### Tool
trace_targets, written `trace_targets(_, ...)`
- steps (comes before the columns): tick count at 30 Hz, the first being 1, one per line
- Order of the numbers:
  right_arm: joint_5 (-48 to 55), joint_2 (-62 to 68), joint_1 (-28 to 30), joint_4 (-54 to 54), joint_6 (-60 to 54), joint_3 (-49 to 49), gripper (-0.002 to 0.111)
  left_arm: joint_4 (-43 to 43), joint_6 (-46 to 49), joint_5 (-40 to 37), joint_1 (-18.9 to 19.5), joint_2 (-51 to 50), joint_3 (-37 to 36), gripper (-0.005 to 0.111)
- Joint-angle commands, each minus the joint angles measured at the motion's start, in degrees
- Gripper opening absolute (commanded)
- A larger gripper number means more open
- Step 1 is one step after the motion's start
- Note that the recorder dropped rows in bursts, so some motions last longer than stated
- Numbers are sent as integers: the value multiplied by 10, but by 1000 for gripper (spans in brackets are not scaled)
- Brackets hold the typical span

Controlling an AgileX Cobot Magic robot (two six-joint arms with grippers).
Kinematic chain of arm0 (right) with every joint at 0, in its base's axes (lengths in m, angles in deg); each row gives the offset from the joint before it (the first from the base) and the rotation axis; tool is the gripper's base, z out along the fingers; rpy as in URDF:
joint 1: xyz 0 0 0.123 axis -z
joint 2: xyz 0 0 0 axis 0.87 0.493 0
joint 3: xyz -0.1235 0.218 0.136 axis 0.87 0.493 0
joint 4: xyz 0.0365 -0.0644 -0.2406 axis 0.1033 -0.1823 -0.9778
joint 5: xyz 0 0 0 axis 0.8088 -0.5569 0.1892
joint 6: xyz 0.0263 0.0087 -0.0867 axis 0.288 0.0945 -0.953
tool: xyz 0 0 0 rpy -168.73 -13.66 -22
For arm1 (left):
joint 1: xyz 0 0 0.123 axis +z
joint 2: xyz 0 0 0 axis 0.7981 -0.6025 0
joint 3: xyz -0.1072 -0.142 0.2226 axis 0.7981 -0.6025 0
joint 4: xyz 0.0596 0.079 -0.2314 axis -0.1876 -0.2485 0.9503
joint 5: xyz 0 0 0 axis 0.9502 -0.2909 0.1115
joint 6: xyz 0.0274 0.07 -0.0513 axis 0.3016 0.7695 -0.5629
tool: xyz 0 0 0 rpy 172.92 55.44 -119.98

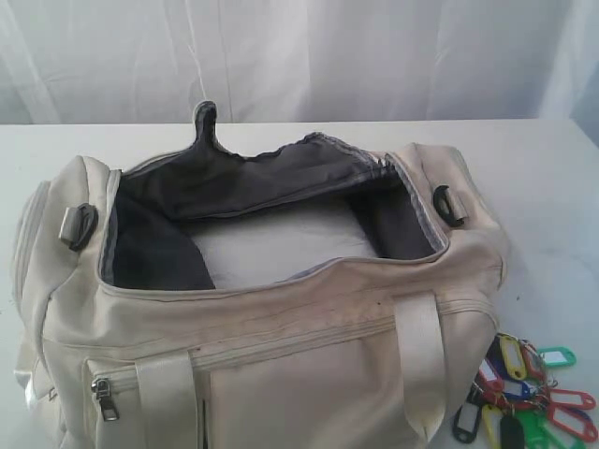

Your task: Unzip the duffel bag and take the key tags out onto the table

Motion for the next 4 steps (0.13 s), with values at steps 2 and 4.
trace_targets(2,-3,-3,-1,2,3,2,0,0,-6,0,-3,3,0,0)
trace_targets(4,-3,-3,-1,2,3,2,0,0,-6,0,-3,3,0,0)
